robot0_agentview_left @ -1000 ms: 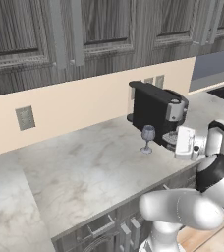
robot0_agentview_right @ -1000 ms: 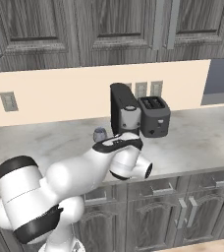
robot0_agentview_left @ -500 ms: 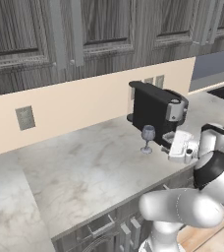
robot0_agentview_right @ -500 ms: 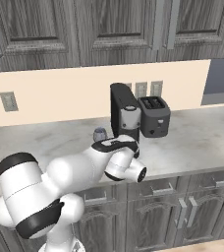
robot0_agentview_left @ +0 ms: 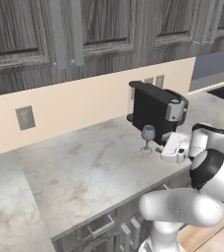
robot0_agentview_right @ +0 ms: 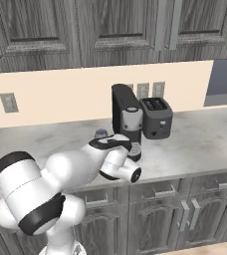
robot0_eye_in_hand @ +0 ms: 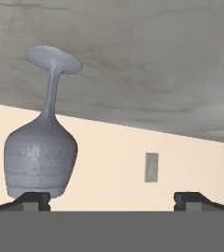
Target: Retrieve the wine glasses from the counter and place one next to each plate.
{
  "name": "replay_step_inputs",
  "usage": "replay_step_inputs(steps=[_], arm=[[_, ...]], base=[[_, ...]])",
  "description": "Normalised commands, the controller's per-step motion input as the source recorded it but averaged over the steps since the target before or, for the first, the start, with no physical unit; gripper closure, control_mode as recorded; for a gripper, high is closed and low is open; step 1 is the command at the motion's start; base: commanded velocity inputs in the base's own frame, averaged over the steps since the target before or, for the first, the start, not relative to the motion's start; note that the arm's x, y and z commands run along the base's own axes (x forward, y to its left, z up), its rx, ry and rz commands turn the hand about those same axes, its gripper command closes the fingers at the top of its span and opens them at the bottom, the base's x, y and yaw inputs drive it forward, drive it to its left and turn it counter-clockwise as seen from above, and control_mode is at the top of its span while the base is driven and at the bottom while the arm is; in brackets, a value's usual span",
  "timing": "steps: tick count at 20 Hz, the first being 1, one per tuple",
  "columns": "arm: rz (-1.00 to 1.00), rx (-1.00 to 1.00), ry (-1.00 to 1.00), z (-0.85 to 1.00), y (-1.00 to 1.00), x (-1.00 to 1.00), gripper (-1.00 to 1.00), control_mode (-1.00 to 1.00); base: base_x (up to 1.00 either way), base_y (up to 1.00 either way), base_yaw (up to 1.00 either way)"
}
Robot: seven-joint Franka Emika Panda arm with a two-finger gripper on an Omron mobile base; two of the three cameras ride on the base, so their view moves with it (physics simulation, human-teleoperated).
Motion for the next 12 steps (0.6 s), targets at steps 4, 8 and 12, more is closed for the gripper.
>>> replay_step_inputs(steps=[4, 8, 12], arm=[[0.0, 0.0, 0.07, -0.19, 0.0, 0.16, -1.0, -1.0], [0.0, 0.0, 0.06, -0.18, 0.0, 0.16, -1.0, -1.0], [0.0, 0.0, 0.05, -0.13, 0.0, 0.24, -1.0, -1.0]], base=[[0.0, 0.0, 0.0], [0.0, 0.0, 0.0], [0.0, 0.0, 0.0]])
